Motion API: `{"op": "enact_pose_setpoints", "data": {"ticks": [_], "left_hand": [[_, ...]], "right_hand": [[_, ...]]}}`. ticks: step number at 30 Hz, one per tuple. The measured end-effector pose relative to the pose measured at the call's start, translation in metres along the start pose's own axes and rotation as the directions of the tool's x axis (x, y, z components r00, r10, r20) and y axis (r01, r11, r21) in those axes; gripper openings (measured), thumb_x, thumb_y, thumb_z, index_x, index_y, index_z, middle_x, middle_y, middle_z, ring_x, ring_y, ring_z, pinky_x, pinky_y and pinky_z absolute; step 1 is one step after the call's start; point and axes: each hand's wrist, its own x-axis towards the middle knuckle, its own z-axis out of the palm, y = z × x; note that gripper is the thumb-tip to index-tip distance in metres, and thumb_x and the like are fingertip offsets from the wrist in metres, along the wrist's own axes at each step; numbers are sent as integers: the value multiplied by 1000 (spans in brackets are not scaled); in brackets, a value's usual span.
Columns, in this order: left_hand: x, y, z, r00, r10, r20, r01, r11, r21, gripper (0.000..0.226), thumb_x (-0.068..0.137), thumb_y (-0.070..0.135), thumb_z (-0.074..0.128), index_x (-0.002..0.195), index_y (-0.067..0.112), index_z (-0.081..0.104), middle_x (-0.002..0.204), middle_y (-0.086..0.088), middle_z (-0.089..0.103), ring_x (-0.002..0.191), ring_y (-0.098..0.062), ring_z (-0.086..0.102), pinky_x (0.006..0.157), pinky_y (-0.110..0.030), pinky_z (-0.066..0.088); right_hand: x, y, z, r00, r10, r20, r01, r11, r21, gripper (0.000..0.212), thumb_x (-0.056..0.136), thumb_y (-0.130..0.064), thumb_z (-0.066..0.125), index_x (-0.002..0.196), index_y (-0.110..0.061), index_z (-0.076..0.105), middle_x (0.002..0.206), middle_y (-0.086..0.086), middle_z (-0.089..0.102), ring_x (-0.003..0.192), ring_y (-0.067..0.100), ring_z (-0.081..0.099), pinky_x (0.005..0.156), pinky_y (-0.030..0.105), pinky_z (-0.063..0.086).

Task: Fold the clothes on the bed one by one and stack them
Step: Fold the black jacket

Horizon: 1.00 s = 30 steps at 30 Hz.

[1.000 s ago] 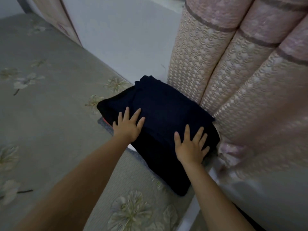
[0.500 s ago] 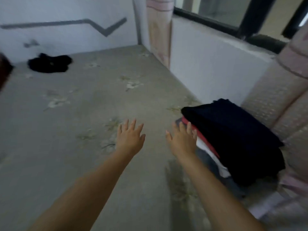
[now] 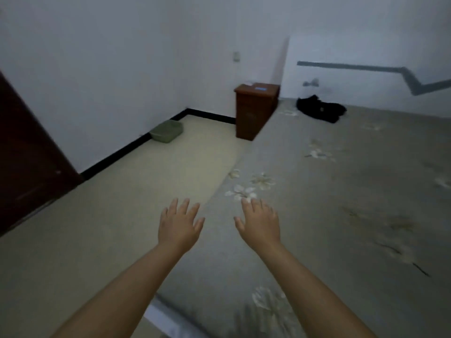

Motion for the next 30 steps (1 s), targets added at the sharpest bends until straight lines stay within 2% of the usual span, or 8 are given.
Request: {"op": "enact_pose_setpoints", "data": {"ticks": [2, 4, 6, 8, 10, 14, 22, 30], "left_hand": [[4, -59, 0, 994, -104, -13, 104, 994, -30, 50, 98, 43, 22, 146, 30, 14, 155, 1, 13, 142, -22, 7, 113, -36, 10], [10, -114, -3, 981, -194, -25, 193, 980, -51, 50, 98, 42, 23, 146, 29, 16, 154, 1, 15, 142, -23, 8, 113, -36, 11], [21, -164, -6, 965, -259, -30, 257, 964, -61, 50, 98, 42, 23, 145, 28, 17, 154, 1, 16, 142, -23, 8, 113, -36, 10], [38, -211, -12, 950, -310, -40, 306, 949, -72, 49, 98, 42, 23, 145, 28, 18, 154, 1, 16, 142, -23, 7, 113, -36, 8], [58, -257, -22, 933, -358, -42, 355, 932, -76, 49, 98, 41, 23, 145, 28, 18, 154, 1, 15, 142, -23, 6, 113, -37, 8], [97, -347, -46, 894, -443, -73, 438, 896, -70, 49, 98, 40, 23, 145, 27, 18, 154, 1, 14, 142, -23, 3, 113, -38, 9], [180, -500, -73, 858, -503, -102, 504, 863, -20, 50, 98, 40, 23, 146, 25, 18, 155, 0, 13, 142, -25, 2, 114, -38, 7], [345, -580, -97, 948, -290, -134, 295, 956, 12, 49, 98, 40, 25, 145, 24, 21, 154, 0, 16, 142, -27, 3, 113, -40, 8]], "right_hand": [[27, -55, 18, 992, -123, -29, 123, 992, 5, 51, 90, -34, 48, 134, -9, 43, 135, 15, 47, 129, 32, 39, 103, 45, 31], [56, -105, 35, 976, -211, -55, 211, 977, 1, 45, 74, -34, 57, 109, -6, 65, 104, 16, 67, 99, 36, 62, 80, 50, 48], [86, -150, 48, 968, -246, -48, 247, 969, 11, 44, 60, -37, 60, 91, -8, 72, 84, 12, 71, 78, 33, 68, 62, 45, 54], [124, -195, 61, 954, -296, -51, 296, 955, -9, 43, 56, -38, 68, 88, -10, 72, 81, 10, 72, 75, 31, 69, 58, 42, 54], [155, -243, 62, 930, -365, -39, 363, 931, -45, 46, 61, -36, 72, 97, -8, 70, 89, 13, 71, 84, 32, 68, 67, 44, 53], [222, -333, 71, 890, -454, 31, 455, 890, -27, 52, 95, -38, 39, 140, -14, 32, 142, 8, 39, 133, 26, 31, 106, 39, 25], [337, -479, 90, 847, -531, 23, 531, 845, -65, 55, 95, -44, 33, 143, -18, 25, 146, 5, 33, 136, 25, 25, 109, 40, 22], [460, -527, 87, 949, -315, -31, 312, 947, -75, 59, 94, -50, 33, 143, -19, 24, 146, 4, 32, 137, 24, 23, 110, 42, 21]]}}
